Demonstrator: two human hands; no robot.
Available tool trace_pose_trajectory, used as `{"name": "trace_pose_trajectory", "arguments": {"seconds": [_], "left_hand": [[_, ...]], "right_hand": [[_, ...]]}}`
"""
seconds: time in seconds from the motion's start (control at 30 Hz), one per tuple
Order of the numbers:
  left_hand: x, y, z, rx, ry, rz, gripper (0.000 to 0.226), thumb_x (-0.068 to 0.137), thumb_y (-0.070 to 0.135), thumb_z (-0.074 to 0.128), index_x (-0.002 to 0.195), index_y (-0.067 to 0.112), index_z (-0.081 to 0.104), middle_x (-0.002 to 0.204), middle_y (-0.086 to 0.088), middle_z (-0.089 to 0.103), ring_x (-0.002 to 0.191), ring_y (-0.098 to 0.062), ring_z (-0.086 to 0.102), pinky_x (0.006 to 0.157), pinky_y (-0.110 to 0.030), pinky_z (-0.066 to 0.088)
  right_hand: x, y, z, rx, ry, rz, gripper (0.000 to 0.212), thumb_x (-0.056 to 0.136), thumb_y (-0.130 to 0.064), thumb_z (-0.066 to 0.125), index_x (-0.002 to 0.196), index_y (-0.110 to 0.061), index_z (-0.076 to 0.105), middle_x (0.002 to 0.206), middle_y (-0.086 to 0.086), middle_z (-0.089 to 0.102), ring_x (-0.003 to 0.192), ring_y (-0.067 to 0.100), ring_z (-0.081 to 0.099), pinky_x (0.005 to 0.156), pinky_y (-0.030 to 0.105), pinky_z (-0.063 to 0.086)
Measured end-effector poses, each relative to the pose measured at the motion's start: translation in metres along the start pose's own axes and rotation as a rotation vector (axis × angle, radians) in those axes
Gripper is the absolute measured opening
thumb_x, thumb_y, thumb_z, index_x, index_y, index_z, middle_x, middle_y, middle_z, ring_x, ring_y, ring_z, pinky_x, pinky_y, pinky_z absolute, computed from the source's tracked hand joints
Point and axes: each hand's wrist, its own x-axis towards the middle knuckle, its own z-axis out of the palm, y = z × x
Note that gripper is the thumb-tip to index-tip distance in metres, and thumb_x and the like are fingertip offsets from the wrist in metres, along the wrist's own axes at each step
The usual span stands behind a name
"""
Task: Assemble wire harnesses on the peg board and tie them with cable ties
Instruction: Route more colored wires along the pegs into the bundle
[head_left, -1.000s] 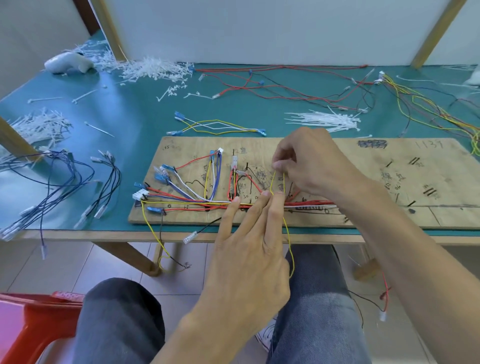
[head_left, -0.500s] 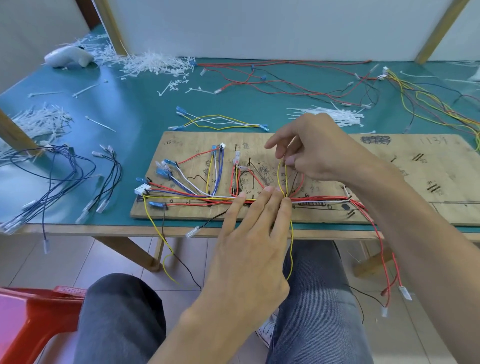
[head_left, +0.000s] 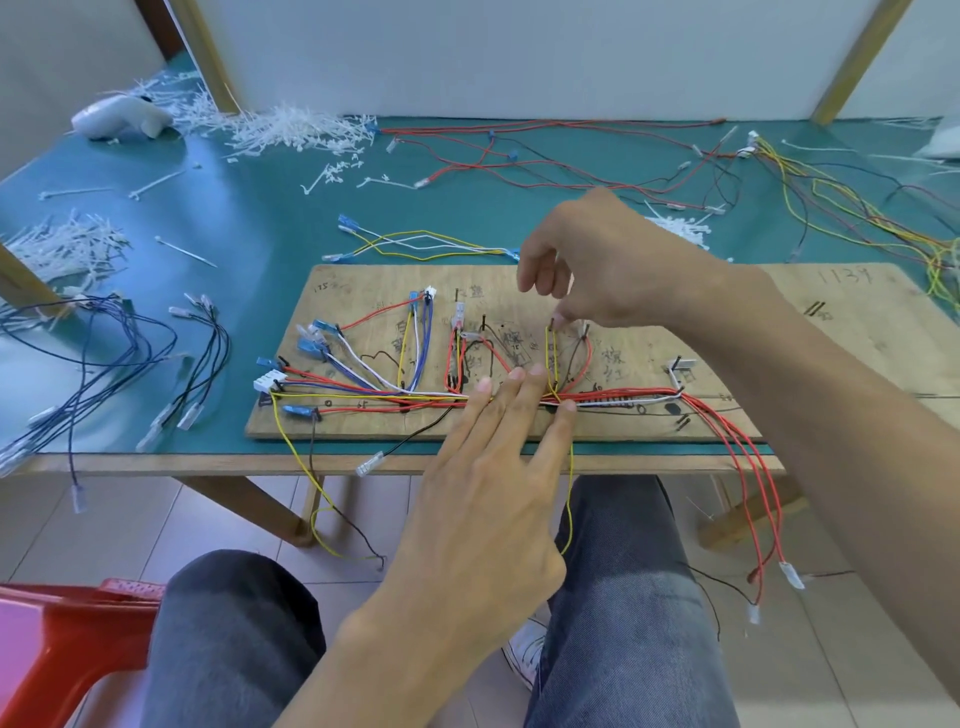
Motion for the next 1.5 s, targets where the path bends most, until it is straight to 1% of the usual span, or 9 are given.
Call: {"name": "trace_pose_trajectory", "arguments": {"seconds": [0.23, 0.43, 0.63, 0.77, 0.93, 1.1, 1.23, 1.37, 1.5], "left_hand": [[0.0, -0.007, 0.001, 0.002, 0.011, 0.036, 0.092, 0.069, 0.021, 0.024, 0.159, 0.015, 0.041, 0.169, -0.005, 0.034, 0.159, -0.021, 0.023, 0.131, -0.042, 0.016], [0.0, -0.006, -0.001, 0.035, -0.001, 0.055, 0.084, 0.078, 0.024, 0.024, 0.158, 0.007, 0.04, 0.166, -0.01, 0.038, 0.158, -0.023, 0.029, 0.13, -0.044, 0.022], [0.0, -0.005, -0.005, 0.056, -0.007, 0.049, 0.09, 0.074, 0.028, 0.021, 0.16, 0.008, 0.038, 0.167, -0.008, 0.037, 0.158, -0.02, 0.028, 0.131, -0.039, 0.016], [0.0, -0.005, -0.005, 0.053, 0.011, 0.045, 0.086, 0.075, 0.025, 0.027, 0.156, 0.007, 0.045, 0.162, -0.009, 0.044, 0.154, -0.023, 0.037, 0.129, -0.043, 0.025], [0.0, -0.004, -0.003, 0.061, 0.006, 0.034, 0.093, 0.066, 0.003, 0.059, 0.158, 0.008, 0.043, 0.163, -0.009, 0.043, 0.154, -0.024, 0.037, 0.128, -0.045, 0.027], [0.0, 0.0, -0.002, 0.046, 0.031, 0.005, 0.095, 0.067, 0.001, 0.062, 0.159, 0.009, 0.041, 0.163, -0.007, 0.043, 0.154, -0.022, 0.037, 0.129, -0.041, 0.024], [-0.001, 0.0, -0.003, 0.042, 0.043, 0.001, 0.092, 0.069, 0.003, 0.058, 0.159, 0.01, 0.041, 0.163, -0.006, 0.043, 0.154, -0.021, 0.037, 0.129, -0.042, 0.025], [0.0, 0.001, -0.003, 0.051, 0.054, 0.002, 0.089, 0.068, 0.002, 0.063, 0.156, 0.008, 0.047, 0.16, -0.007, 0.048, 0.152, -0.023, 0.041, 0.127, -0.045, 0.03], [0.001, 0.002, -0.004, 0.074, 0.042, 0.002, 0.089, 0.07, 0.005, 0.064, 0.157, 0.009, 0.044, 0.162, -0.006, 0.045, 0.153, -0.021, 0.039, 0.128, -0.042, 0.027]], "right_hand": [[-0.119, -0.033, 0.039, 0.303, 0.462, 0.217, 0.011, 0.088, -0.031, 0.077, 0.081, -0.03, 0.067, 0.066, -0.017, 0.065, 0.066, 0.006, 0.064, 0.066, 0.034, 0.056], [-0.172, -0.063, 0.093, 0.121, 0.183, 0.544, 0.059, 0.08, -0.093, 0.034, 0.1, -0.041, 0.052, 0.08, -0.024, 0.072, 0.086, 0.011, 0.072, 0.076, 0.039, 0.056], [-0.171, -0.069, 0.12, 0.728, 0.289, 0.503, 0.014, 0.092, -0.044, 0.075, 0.09, -0.031, 0.07, 0.076, -0.022, 0.075, 0.075, -0.001, 0.072, 0.073, 0.035, 0.059], [-0.181, -0.058, 0.118, 1.071, 0.177, 0.455, 0.012, 0.102, -0.023, 0.066, 0.093, -0.025, 0.074, 0.06, 0.0, 0.069, 0.053, 0.015, 0.061, 0.055, 0.038, 0.055], [-0.19, 0.01, 0.071, 0.512, 0.326, 0.377, 0.009, 0.096, -0.037, 0.068, 0.089, -0.037, 0.074, 0.065, -0.005, 0.067, 0.057, 0.011, 0.057, 0.06, 0.028, 0.046], [-0.161, 0.049, 0.025, 0.107, 0.346, 0.304, 0.013, 0.096, -0.037, 0.068, 0.088, -0.03, 0.075, 0.061, -0.007, 0.06, 0.059, 0.013, 0.054, 0.061, 0.036, 0.046], [-0.148, 0.055, 0.028, 0.01, 0.272, 0.345, 0.013, 0.098, -0.037, 0.067, 0.094, -0.028, 0.076, 0.064, -0.012, 0.054, 0.074, 0.029, 0.058, 0.069, 0.041, 0.052], [-0.167, 0.046, 0.048, 0.063, 0.312, 0.375, 0.013, 0.098, -0.031, 0.066, 0.086, -0.027, 0.069, 0.043, -0.006, 0.043, 0.052, 0.015, 0.041, 0.062, 0.04, 0.048], [-0.201, 0.03, 0.058, 0.152, 0.298, 0.448, 0.013, 0.099, -0.036, 0.054, 0.086, -0.034, 0.055, 0.047, -0.019, 0.06, 0.045, 0.013, 0.047, 0.056, 0.035, 0.044]]}}
